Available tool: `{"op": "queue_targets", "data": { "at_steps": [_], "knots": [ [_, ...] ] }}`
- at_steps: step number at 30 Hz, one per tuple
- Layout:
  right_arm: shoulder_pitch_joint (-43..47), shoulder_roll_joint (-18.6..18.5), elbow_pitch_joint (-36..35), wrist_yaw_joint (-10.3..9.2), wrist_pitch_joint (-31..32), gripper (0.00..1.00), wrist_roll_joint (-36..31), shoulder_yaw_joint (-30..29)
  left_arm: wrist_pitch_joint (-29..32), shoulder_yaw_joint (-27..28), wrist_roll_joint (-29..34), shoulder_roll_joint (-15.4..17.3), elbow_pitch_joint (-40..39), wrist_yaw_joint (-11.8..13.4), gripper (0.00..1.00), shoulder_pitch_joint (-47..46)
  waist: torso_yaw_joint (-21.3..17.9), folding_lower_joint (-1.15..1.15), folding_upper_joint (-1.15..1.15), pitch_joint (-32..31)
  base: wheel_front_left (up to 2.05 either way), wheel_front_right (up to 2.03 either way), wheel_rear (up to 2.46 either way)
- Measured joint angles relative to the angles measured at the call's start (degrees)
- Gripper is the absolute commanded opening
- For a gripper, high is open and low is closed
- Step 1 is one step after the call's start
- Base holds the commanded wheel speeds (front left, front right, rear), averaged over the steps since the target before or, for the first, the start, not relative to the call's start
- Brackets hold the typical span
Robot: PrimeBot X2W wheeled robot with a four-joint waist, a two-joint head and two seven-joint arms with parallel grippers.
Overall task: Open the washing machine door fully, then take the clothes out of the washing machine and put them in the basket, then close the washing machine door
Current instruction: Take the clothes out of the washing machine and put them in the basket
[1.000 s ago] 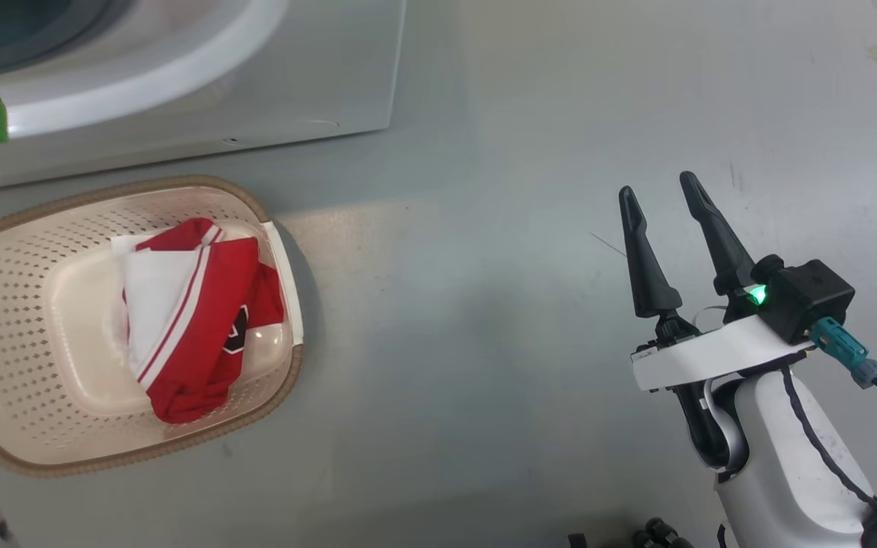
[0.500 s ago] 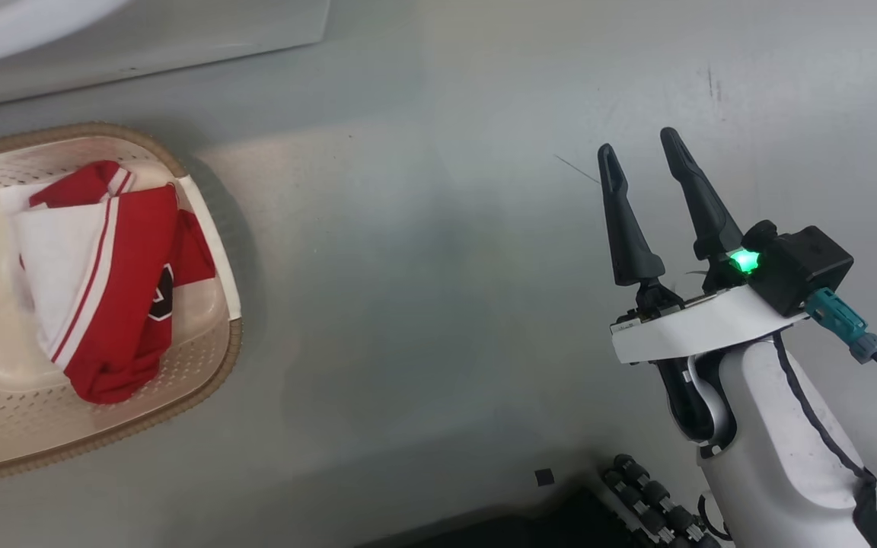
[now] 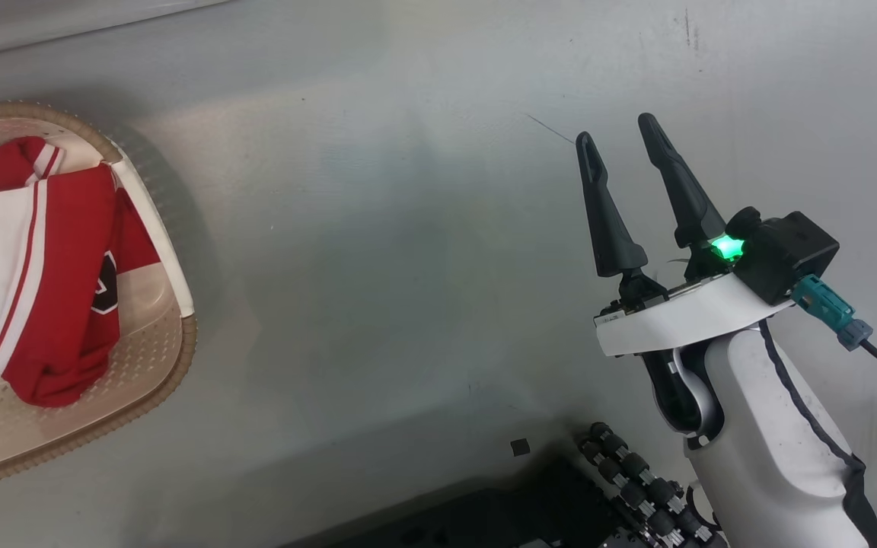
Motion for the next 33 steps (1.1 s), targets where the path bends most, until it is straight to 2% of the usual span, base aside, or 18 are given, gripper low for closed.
{"op": "queue_targets", "data": {
  "at_steps": [17, 24, 33],
  "knots": [
    [0.0, 0.1, 0.8, -0.49, 0.0, 1.00, 0.3, 2.2, 9.2, -0.4, -0.1, 0.6, 4.0, 0.9, 1.00, -7.2, -1.2, 0.00, 0.00, 1.1, 0.00, 0.00, 0.00],
    [0.0, 0.1, 0.8, -0.48, 0.0, 1.00, 0.7, 3.5, 15.1, -2.2, -0.2, 0.7, 5.3, -0.1, 1.00, -9.9, -1.6, 0.00, 0.00, 1.5, 0.00, 0.00, 0.00],
    [0.0, 0.2, 0.8, -0.49, 0.0, 1.00, 1.4, 4.7, 21.0, -3.5, 0.9, 2.6, 5.6, -0.4, 1.00, -13.4, -3.0, -0.01, 0.00, 2.6, 0.00, 0.00, 0.00]
  ]
}}
